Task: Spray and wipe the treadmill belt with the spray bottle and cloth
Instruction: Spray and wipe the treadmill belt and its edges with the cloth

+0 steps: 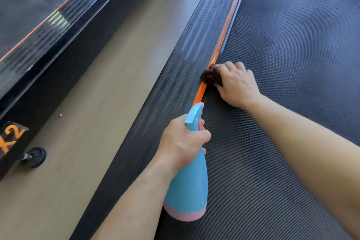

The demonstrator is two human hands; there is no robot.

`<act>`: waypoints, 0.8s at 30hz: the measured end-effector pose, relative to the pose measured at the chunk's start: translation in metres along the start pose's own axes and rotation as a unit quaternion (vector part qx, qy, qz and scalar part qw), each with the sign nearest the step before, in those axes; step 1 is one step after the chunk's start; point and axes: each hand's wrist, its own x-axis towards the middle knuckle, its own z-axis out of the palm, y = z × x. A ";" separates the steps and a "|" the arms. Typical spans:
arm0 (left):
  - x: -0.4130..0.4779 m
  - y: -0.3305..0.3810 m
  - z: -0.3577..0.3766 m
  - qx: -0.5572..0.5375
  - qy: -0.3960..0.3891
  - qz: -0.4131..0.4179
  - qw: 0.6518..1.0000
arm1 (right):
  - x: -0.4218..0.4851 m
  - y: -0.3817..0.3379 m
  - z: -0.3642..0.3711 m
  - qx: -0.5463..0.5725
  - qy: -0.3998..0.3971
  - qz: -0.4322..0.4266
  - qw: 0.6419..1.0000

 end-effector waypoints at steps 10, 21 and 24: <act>-0.001 0.000 -0.007 0.000 0.004 -0.001 1.000 | -0.061 -0.037 -0.001 0.023 0.019 0.009 1.000; -0.021 -0.002 0.001 0.081 -0.009 0.050 0.995 | -0.065 -0.035 -0.005 0.036 -0.006 0.151 0.988; -0.029 -0.001 0.005 0.112 -0.022 0.057 0.992 | -0.104 -0.049 -0.008 0.019 -0.012 0.084 0.996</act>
